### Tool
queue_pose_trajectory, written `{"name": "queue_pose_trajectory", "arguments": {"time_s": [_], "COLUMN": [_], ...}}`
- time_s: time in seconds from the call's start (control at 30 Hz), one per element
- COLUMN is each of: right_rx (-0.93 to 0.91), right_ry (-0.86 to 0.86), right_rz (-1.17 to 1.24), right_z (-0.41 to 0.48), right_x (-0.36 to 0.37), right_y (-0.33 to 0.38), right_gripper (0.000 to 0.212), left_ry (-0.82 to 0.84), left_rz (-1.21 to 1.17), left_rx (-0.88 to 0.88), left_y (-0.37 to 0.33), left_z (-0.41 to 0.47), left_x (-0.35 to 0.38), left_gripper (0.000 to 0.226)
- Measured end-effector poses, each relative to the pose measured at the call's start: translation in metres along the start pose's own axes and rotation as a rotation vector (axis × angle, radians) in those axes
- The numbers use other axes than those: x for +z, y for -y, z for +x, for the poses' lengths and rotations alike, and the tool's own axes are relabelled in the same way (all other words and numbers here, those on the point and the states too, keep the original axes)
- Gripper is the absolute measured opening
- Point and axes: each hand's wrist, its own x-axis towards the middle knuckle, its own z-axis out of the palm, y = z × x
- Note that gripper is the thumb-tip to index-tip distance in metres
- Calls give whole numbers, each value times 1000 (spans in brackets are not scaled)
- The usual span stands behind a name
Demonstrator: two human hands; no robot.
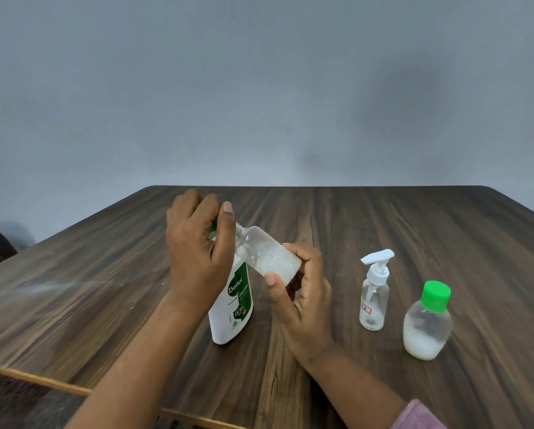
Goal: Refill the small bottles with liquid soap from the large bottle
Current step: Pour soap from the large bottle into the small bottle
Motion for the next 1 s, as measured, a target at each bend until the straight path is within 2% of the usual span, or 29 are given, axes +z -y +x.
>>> {"name": "queue_pose_trajectory", "arguments": {"time_s": [0.63,1.0], "right_rx": [-7,-5], "right_ry": [-8,9], "right_rz": [-22,-4], "right_z": [1,1], "right_x": [0,-2], "right_y": [2,2], "right_gripper": [41,33], "left_ry": [119,40], "left_rz": [1,14], "left_rx": [-33,-17], "left_y": [0,1], "left_z": [11,-4], "left_x": [-2,-2], "left_gripper": [35,29]}}
